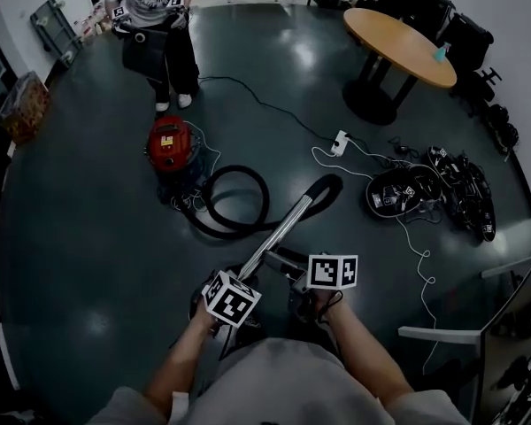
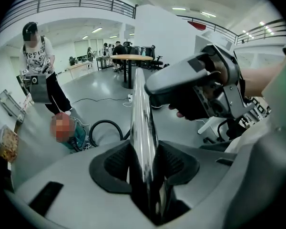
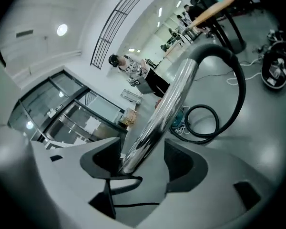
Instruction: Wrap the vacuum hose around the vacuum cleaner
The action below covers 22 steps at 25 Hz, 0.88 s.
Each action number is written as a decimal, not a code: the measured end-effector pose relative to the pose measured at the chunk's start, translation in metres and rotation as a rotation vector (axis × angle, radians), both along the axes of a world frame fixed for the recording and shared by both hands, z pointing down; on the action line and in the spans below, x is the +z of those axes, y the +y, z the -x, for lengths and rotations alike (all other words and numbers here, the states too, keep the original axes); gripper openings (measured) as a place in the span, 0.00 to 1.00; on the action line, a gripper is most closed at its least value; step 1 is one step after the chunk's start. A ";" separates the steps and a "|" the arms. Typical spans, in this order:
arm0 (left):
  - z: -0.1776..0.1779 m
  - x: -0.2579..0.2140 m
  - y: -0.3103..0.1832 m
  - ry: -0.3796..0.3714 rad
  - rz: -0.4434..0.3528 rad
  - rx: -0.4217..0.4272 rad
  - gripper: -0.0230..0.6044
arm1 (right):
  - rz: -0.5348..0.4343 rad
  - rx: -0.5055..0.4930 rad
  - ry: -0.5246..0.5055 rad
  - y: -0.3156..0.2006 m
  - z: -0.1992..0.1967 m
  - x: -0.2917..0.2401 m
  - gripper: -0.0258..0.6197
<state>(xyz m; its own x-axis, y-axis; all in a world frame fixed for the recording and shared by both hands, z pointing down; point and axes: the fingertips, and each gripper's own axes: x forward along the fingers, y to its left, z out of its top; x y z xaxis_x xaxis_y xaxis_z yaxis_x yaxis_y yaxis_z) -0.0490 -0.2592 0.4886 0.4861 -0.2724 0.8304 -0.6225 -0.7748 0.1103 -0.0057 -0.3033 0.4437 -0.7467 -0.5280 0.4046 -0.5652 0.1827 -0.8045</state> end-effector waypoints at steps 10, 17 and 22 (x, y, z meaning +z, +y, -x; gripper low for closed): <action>-0.077 -0.016 0.019 0.028 0.008 -0.073 0.31 | 0.084 0.169 -0.128 -0.014 -0.043 0.018 0.45; -0.122 -0.017 0.027 0.052 0.010 -0.065 0.31 | 0.084 0.146 -0.122 -0.012 -0.080 0.018 0.35; -0.137 -0.017 0.031 0.033 -0.018 -0.093 0.31 | 0.099 0.083 -0.145 -0.008 -0.091 0.017 0.32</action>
<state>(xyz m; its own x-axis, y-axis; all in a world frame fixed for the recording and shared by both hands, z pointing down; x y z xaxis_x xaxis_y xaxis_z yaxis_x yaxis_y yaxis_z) 0.0880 -0.2287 0.4714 0.4851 -0.3322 0.8089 -0.6883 -0.7156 0.1189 0.0855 -0.3117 0.4609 -0.7562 -0.5533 0.3493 -0.4523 0.0562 -0.8901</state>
